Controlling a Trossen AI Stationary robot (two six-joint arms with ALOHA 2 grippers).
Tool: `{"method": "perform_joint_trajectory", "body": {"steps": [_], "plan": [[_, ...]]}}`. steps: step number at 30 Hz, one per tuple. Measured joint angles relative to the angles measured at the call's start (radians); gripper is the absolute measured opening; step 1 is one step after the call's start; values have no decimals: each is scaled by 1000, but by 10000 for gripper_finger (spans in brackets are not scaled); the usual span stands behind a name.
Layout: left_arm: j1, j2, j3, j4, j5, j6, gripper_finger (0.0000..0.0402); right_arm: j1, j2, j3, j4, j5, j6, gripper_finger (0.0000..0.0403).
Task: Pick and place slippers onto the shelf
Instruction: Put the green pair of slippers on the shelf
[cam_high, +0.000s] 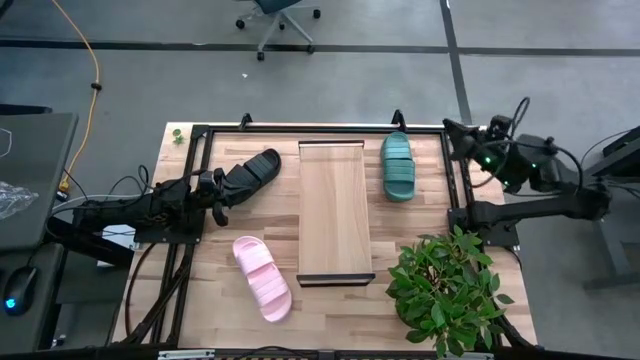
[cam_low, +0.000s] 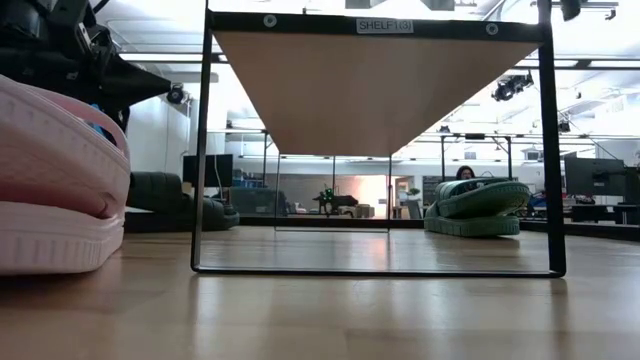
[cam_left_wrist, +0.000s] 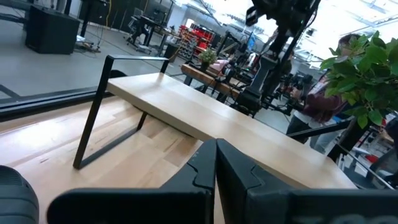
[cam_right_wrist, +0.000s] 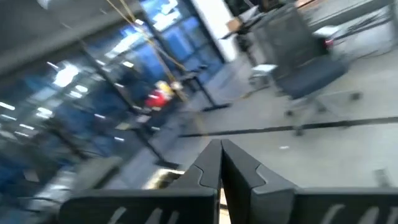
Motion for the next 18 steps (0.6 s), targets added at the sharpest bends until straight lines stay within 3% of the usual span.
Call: {"method": "perform_joint_trajectory", "body": {"steps": [11, 14, 18], "plan": [[0, 0, 0, 0, 0, 0, 1, -37, 222, 340, -327, 124, 2, 0], [0, 0, 0, 0, 7, 0, 1, -124, 287, 461, -527, 16, 80, 0], [0, 0, 0, -1, 10, 0, 1, -304, 372, 573, -704, -213, 90, 0]]}}
